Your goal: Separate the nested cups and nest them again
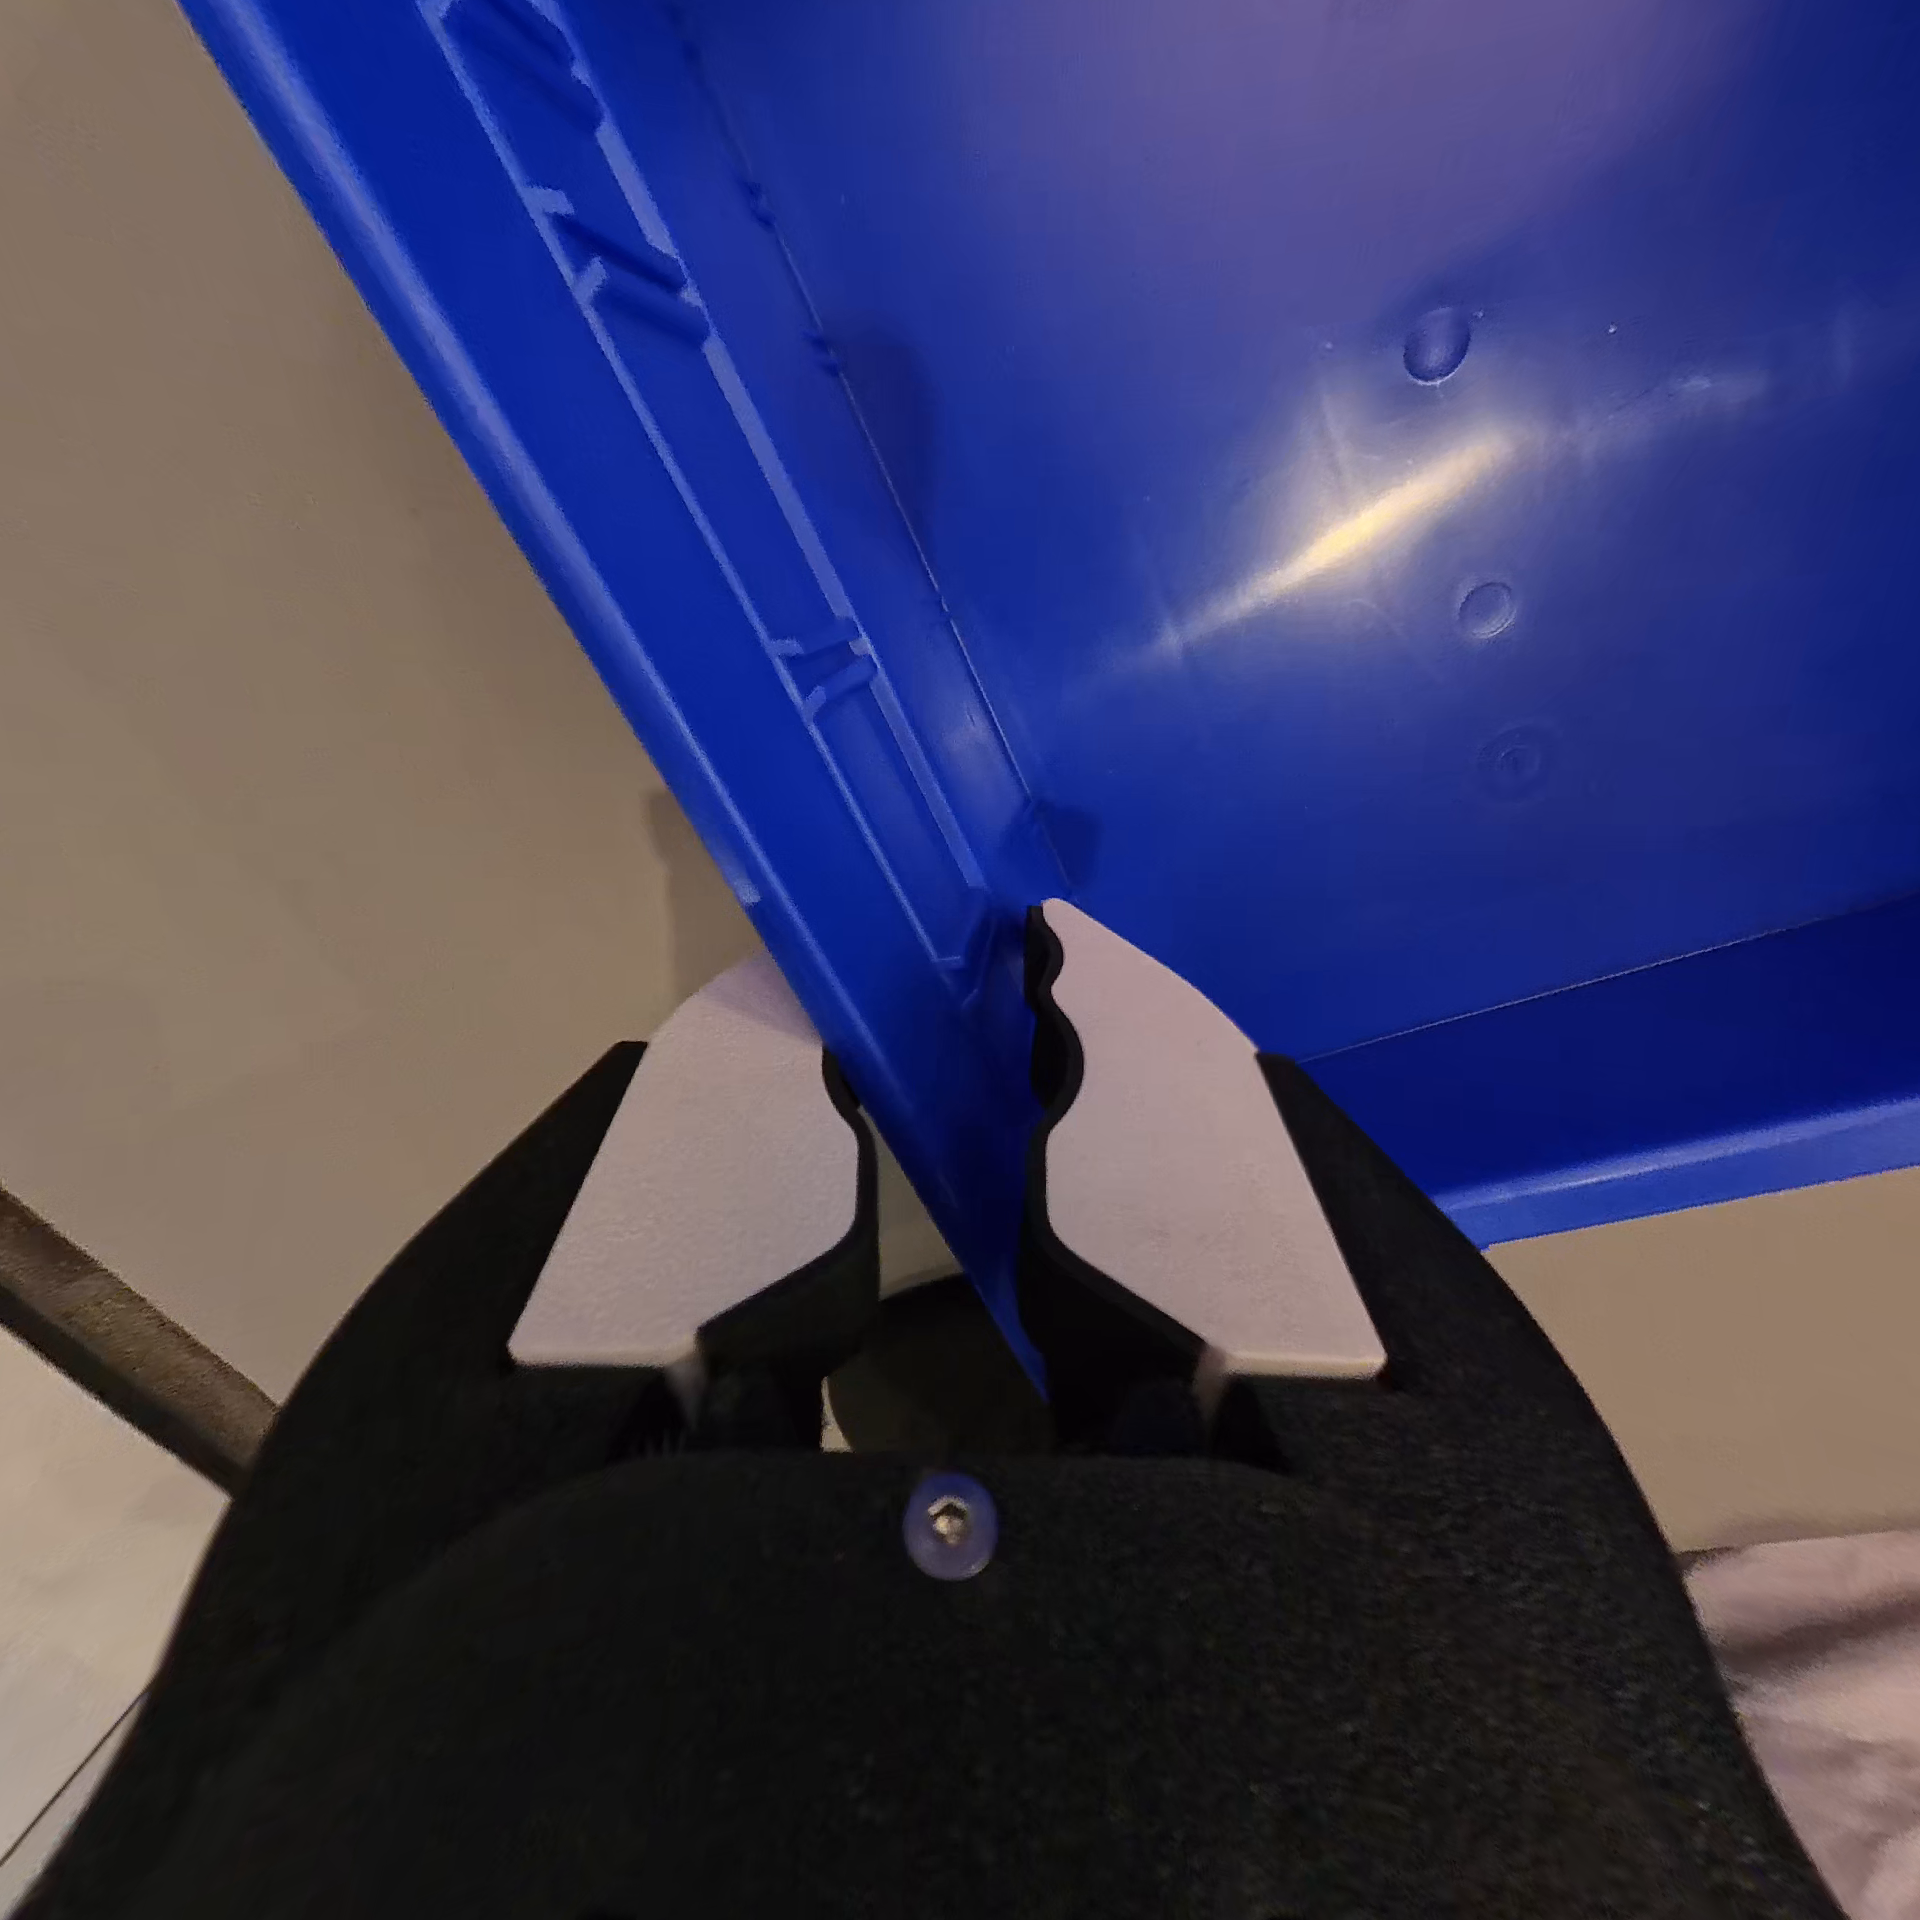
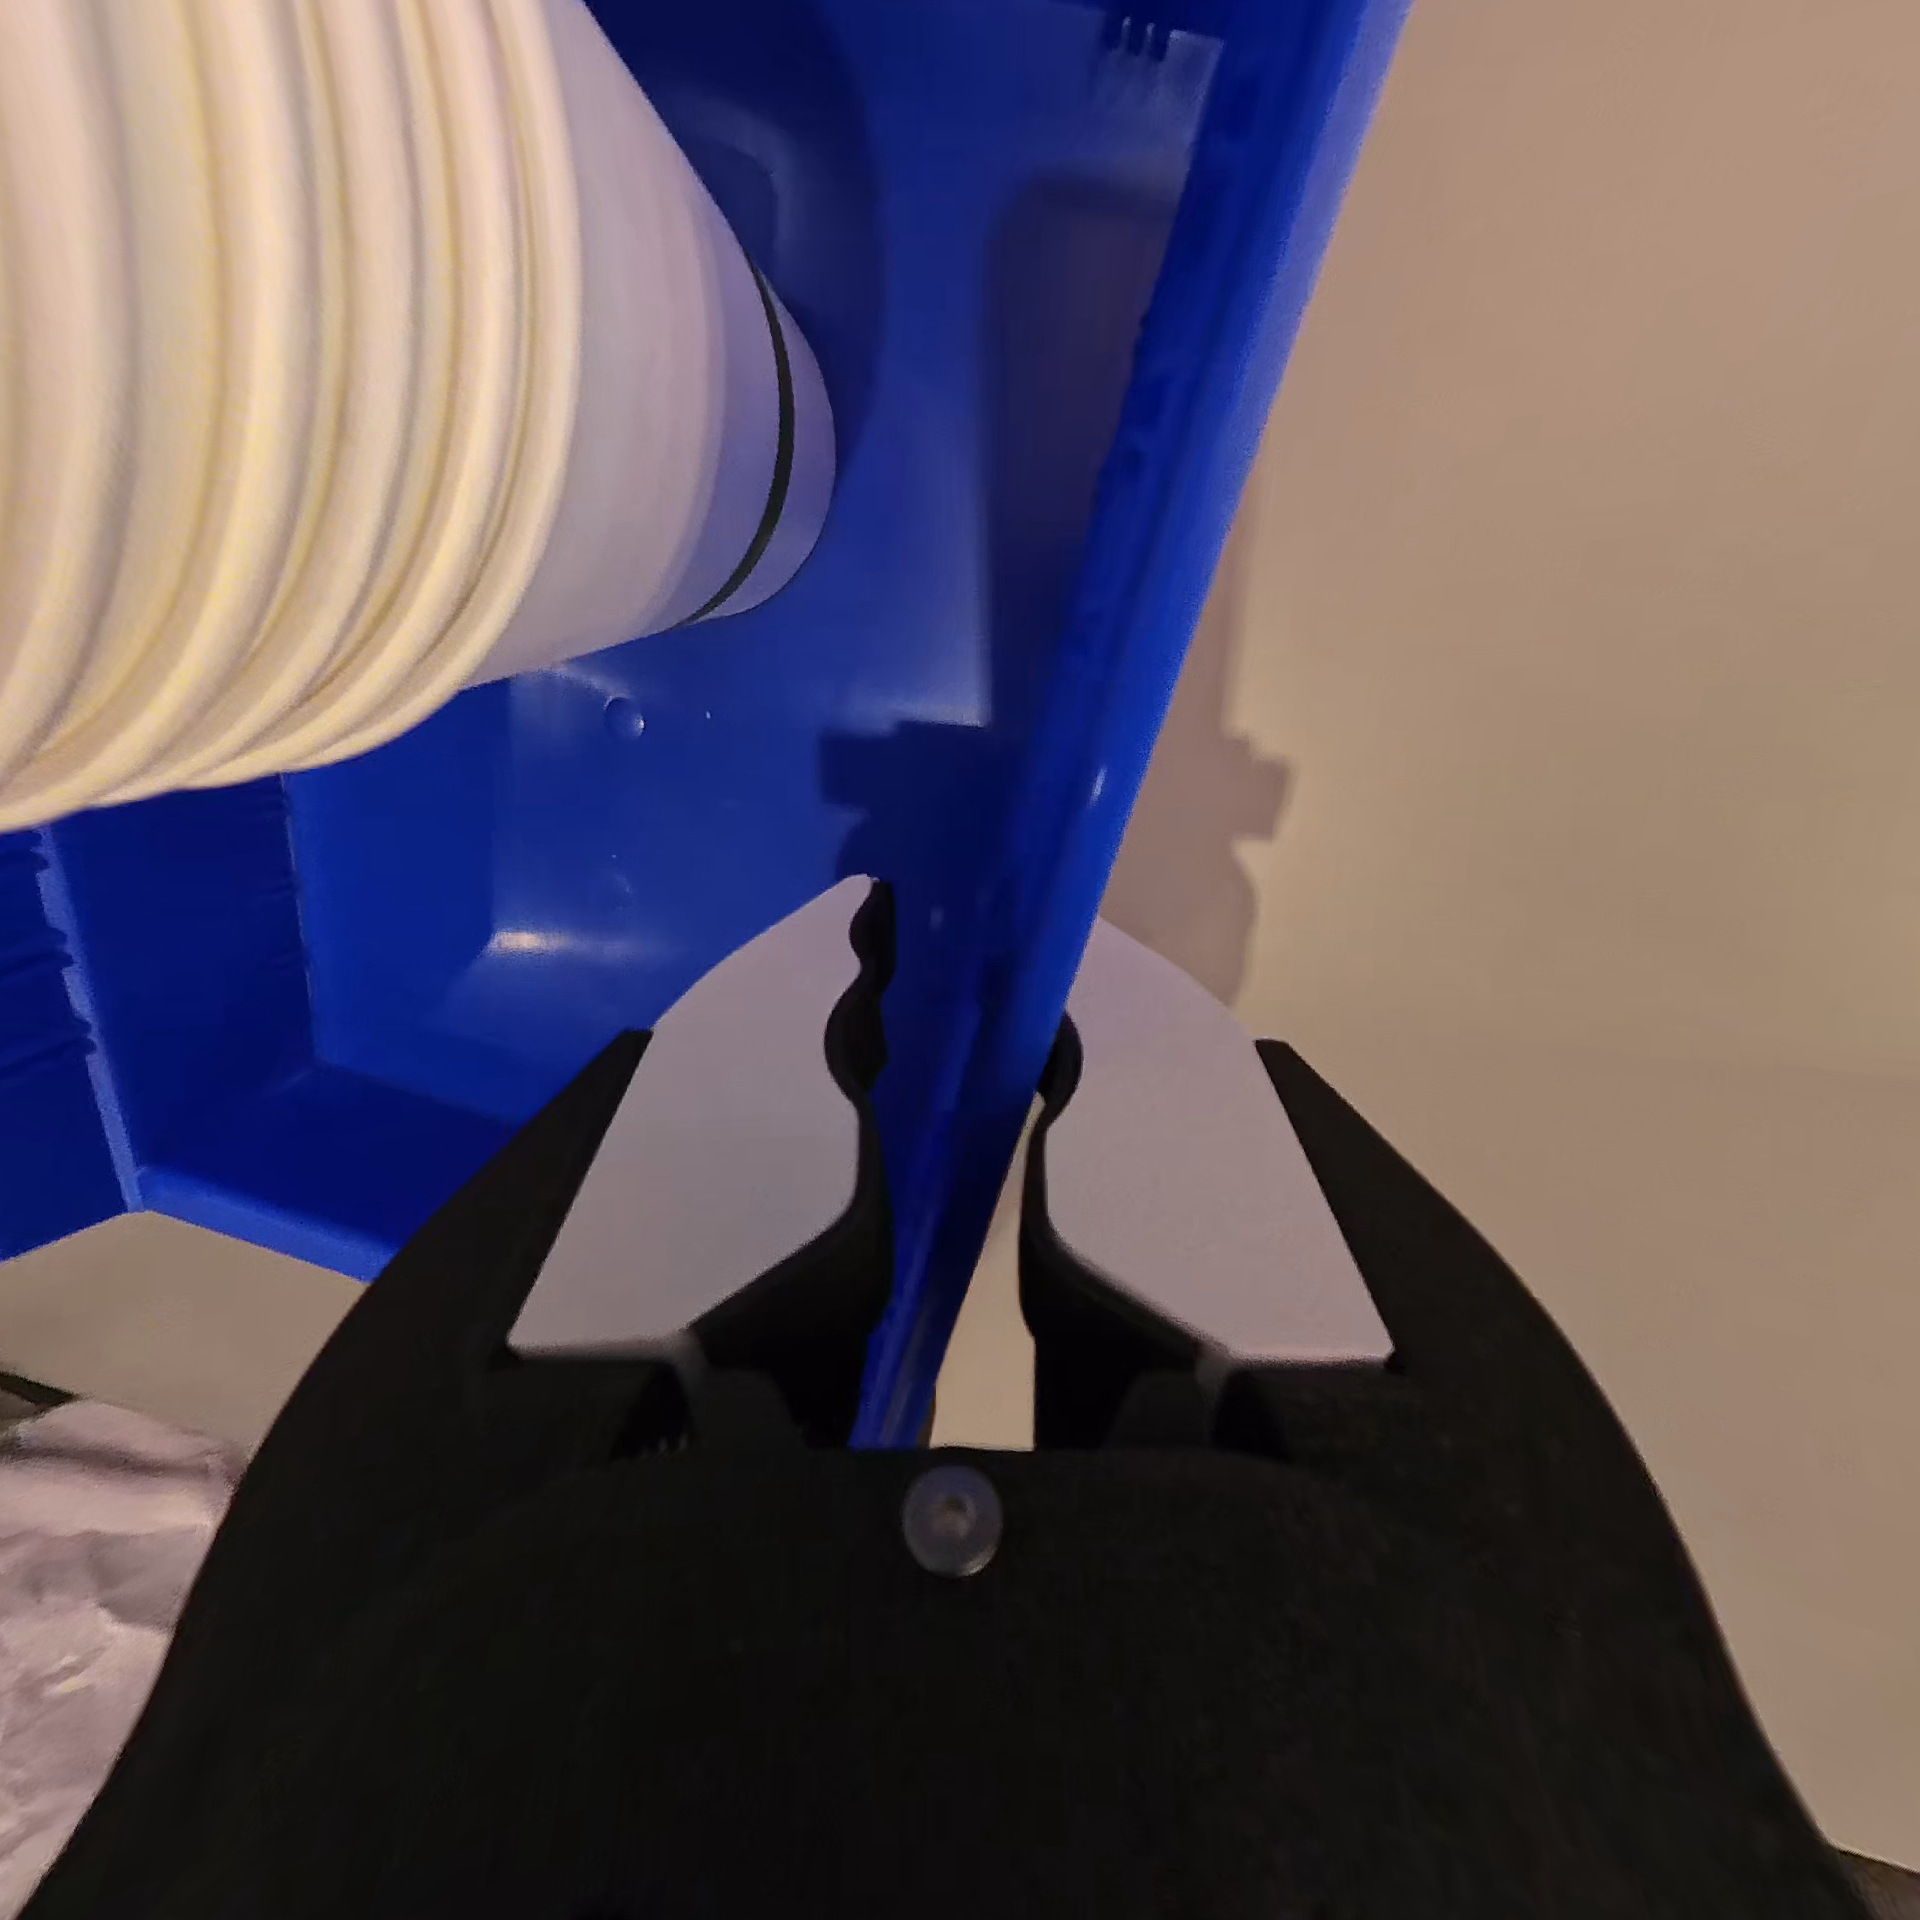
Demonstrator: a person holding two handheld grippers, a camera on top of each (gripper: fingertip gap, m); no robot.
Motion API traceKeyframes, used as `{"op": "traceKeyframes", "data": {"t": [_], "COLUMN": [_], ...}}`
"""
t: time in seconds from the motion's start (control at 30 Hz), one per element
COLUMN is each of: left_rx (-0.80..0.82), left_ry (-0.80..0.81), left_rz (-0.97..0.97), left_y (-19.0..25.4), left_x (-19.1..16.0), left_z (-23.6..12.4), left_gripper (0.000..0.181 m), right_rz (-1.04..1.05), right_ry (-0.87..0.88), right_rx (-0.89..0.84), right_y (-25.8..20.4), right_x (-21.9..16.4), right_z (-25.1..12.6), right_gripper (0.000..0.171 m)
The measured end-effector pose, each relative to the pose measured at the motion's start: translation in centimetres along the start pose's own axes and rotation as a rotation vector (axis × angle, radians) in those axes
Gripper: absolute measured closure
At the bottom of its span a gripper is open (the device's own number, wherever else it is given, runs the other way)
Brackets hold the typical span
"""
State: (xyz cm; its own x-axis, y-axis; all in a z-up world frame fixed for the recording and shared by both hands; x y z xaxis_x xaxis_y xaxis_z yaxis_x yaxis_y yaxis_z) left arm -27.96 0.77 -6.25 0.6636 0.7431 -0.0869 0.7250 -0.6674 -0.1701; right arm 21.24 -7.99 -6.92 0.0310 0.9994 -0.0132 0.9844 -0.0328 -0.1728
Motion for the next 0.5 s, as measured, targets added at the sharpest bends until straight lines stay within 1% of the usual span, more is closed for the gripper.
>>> {"op": "traceKeyframes", "data": {"t": [0.1, 0.3, 0.37, 0.5], "left_rx": [0.048, 0.109, 0.14, 0.15], "left_ry": [-0.012, -0.032, -0.032, -0.017], "left_rz": [-0.006, 0.013, 0.024, 0.04], "left_y": [0.6, 2.3, 2.6, 3.4], "left_x": [0.1, 0.2, 0.3, 0.7], "left_z": [-0.1, -0.2, -0.2, -0.3], "left_gripper": [0.151, 0.143, 0.141, 0.139], "right_rz": [-0.077, -0.077, -0.073, -0.055], "right_ry": [-0.03, -0.012, -0.009, 0.001], "right_rx": [-0.021, -0.049, -0.057, -0.069], "right_y": [-1.2, -2.8, -3.0, -2.7], "right_x": [0.3, 1.8, 1.9, 2.2], "right_z": [0.4, 1.2, 1.2, 1.4], "right_gripper": [0.155, 0.147, 0.146, 0.146]}}
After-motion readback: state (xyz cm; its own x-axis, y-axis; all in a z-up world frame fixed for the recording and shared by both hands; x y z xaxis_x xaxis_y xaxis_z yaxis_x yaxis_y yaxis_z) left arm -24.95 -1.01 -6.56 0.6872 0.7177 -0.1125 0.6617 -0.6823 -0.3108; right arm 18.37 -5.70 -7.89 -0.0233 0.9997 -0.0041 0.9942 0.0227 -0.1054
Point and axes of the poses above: each gripper's, where its closed fingertips meet, z out along the fingers, x out of its top, y = z × x across the jaws, the point moved 5 cm from there along -z, back along the fingers, and after that the axes turned 11 degrees about -y, right-handed, at the moved point
